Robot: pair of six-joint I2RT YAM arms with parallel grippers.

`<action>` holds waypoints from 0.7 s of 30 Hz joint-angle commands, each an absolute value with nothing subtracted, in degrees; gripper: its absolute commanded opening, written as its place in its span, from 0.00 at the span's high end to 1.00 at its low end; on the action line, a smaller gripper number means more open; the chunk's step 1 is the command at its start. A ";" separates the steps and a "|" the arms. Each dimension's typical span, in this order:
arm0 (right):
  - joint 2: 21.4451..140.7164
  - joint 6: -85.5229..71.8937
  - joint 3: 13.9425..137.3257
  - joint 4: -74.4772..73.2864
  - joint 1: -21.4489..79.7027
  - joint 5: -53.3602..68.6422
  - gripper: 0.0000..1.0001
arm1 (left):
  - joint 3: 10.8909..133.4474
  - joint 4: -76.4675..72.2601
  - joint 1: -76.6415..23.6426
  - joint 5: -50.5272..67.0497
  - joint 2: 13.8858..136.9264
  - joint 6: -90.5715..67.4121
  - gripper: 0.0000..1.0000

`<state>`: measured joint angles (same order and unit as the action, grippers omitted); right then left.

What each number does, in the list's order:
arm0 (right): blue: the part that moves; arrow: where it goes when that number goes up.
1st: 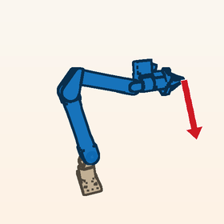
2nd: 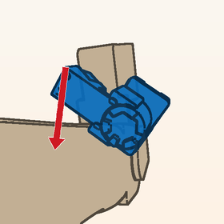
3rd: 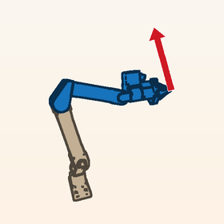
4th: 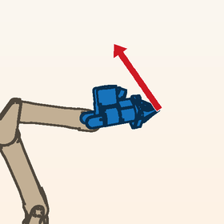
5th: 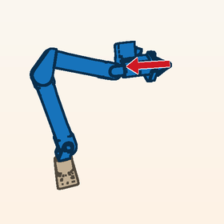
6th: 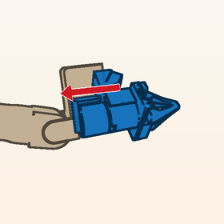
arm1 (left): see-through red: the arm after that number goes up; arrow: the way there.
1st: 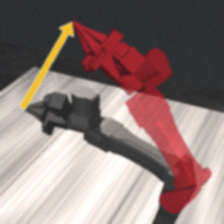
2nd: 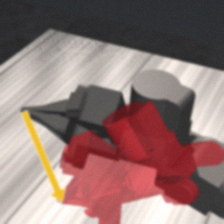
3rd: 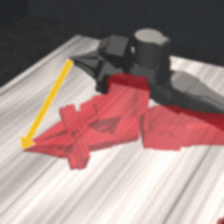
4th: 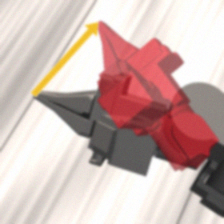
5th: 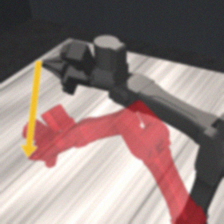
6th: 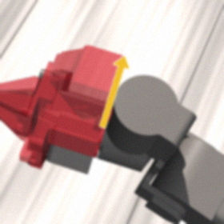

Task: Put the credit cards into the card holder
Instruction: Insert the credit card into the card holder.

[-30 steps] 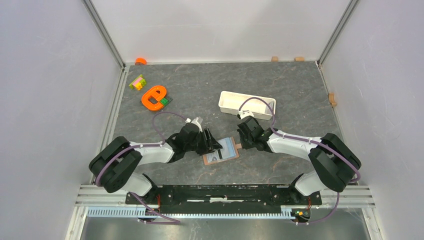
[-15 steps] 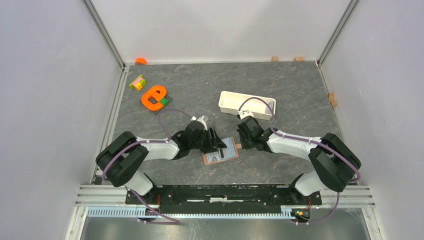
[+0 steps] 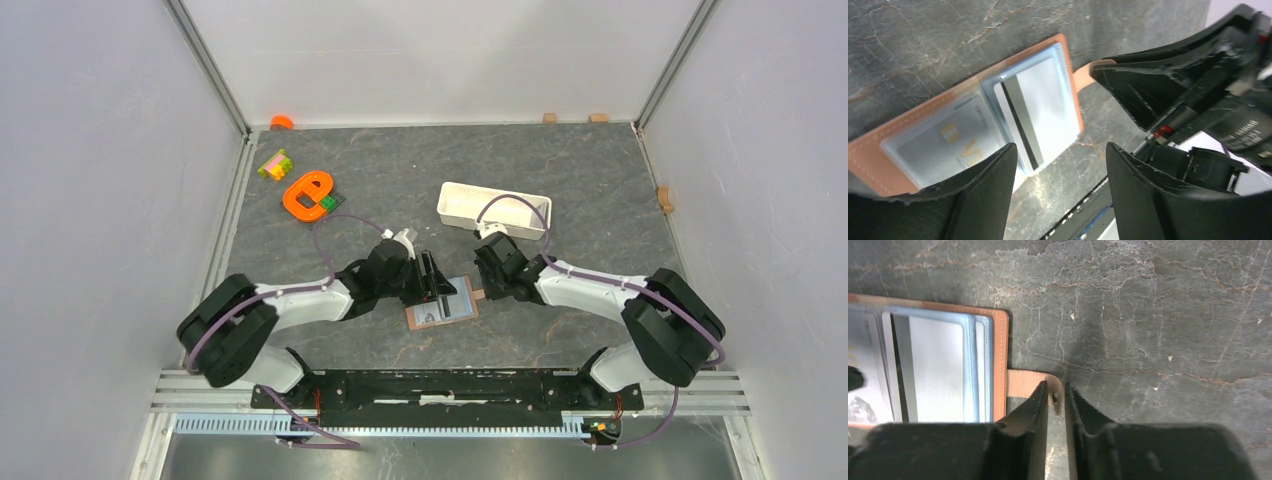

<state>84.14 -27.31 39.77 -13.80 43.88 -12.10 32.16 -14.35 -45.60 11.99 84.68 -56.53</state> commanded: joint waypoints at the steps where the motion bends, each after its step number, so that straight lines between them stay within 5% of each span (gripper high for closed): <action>1: 79.42 -27.02 42.77 -17.73 44.25 -11.59 0.67 | 33.28 -6.63 -45.53 9.97 76.54 -53.54 0.26; 4: 75.42 -26.67 42.59 -17.79 44.30 -9.23 0.52 | 32.43 0.34 -45.16 8.81 72.08 -53.47 0.21; 6: 73.17 -26.54 42.18 -17.56 44.34 -6.56 0.51 | 31.16 4.35 -44.48 8.23 69.55 -53.63 0.19; 13: 70.73 -29.59 36.43 -8.39 44.38 9.10 0.66 | 26.61 12.55 -39.31 6.34 64.05 -51.99 0.22; 21: 76.33 -30.71 35.73 -5.63 44.38 11.37 0.69 | 23.94 11.17 -34.25 10.95 64.14 -50.05 0.37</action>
